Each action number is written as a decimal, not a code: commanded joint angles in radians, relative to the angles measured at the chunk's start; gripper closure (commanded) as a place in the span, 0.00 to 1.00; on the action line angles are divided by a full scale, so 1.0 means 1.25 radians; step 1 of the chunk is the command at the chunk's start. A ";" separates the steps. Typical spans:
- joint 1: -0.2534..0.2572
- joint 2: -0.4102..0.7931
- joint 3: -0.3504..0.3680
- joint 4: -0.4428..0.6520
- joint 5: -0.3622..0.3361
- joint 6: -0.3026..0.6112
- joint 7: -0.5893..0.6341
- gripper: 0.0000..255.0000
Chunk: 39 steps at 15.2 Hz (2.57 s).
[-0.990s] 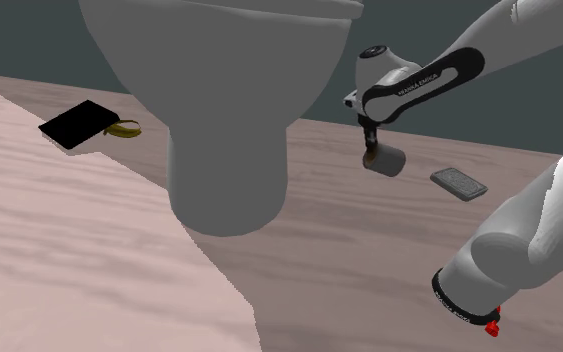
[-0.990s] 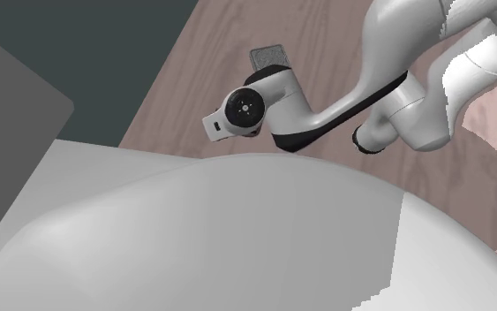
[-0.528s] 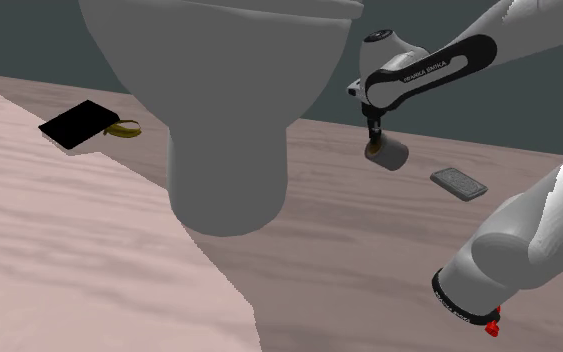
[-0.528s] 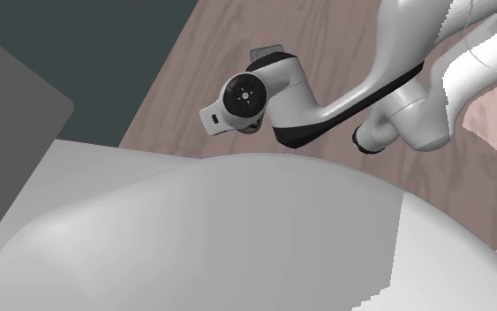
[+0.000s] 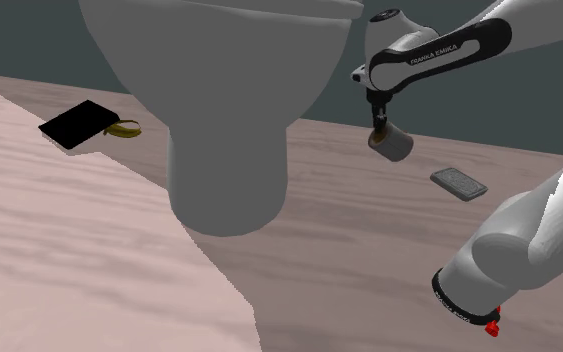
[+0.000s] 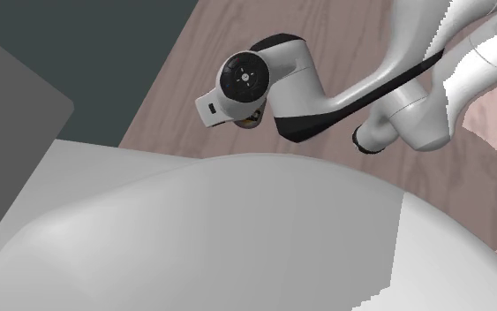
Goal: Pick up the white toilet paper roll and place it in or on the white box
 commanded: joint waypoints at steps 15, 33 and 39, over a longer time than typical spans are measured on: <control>-0.036 -0.093 -0.046 0.028 -0.012 -0.076 -0.119 1.00; -0.165 -0.152 -0.305 0.025 -0.096 0.039 -0.441 1.00; -0.170 -0.132 -0.322 -0.022 -0.114 0.103 -0.418 1.00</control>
